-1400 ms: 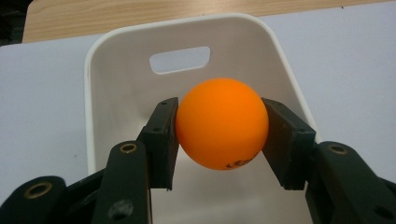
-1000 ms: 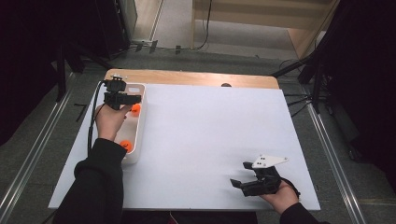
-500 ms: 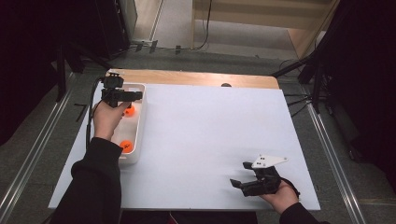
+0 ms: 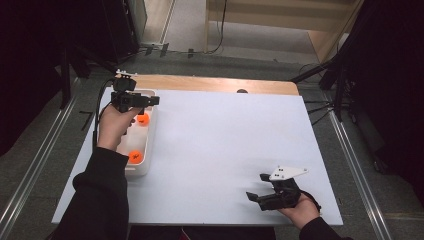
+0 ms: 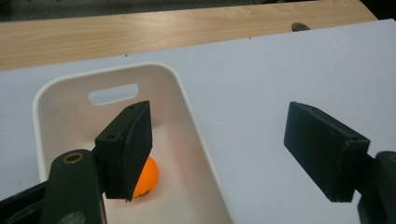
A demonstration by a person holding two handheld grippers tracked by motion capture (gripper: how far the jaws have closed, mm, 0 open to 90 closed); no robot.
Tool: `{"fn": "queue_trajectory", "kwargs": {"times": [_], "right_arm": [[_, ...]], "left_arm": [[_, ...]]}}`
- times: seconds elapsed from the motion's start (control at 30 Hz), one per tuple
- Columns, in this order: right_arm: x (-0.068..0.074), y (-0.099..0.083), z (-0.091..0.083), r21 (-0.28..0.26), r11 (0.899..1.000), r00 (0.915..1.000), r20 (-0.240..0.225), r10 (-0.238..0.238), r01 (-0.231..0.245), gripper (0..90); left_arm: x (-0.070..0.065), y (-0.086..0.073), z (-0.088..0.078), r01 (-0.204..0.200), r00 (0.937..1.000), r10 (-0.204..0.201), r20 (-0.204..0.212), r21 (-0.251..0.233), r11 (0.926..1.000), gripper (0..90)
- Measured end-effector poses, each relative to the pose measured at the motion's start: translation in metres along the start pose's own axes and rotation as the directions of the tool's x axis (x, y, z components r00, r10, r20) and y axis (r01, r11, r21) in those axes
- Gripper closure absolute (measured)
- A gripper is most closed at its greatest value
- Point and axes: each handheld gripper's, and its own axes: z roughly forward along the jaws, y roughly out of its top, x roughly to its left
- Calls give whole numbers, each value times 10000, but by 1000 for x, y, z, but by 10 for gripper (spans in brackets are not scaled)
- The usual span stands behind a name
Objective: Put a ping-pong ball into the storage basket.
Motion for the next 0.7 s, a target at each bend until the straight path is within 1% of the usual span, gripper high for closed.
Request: {"fn": "queue_trajectory", "kwargs": {"times": [0.03,0.17,0.23,0.3,0.33,0.43,0.5,0.57,0.63,0.7], "right_arm": [[0,0,0,1,10000,10000,0,-4,4,150],[0,0,0,6,10000,10000,-5,-12,12,149],[0,0,0,7,10000,10000,-9,-11,11,150],[0,0,0,12,10000,10000,-4,-25,25,149],[0,0,0,9,10000,10000,-10,-21,21,150],[0,0,0,6,10000,10000,-10,-20,20,149],[0,0,0,17,10000,10000,-3,-44,44,149],[0,0,0,24,10000,10000,10,-46,46,149],[0,0,0,10,10000,10000,8,-20,20,150],[0,0,1,13,10000,10000,43,-67,67,150]], "left_arm": [[-2,0,0,1,9999,-2,102,19,10000,241],[-10,1,2,-304,9978,292,599,190,9994,241],[-14,2,2,-476,9950,455,884,217,9986,241],[-18,2,2,-607,9904,573,1256,230,9979,241],[-20,2,2,-614,9888,582,1371,190,9979,241],[-25,1,3,-1064,9843,1024,1436,203,9941,241],[-27,1,4,-1069,9816,1023,1612,200,9941,241],[-30,1,4,-1117,9765,1057,1877,219,9935,241],[-34,1,3,-1338,9714,1266,2009,228,9907,241],[-36,0,4,-1455,9683,1372,2086,248,9891,241]]}}
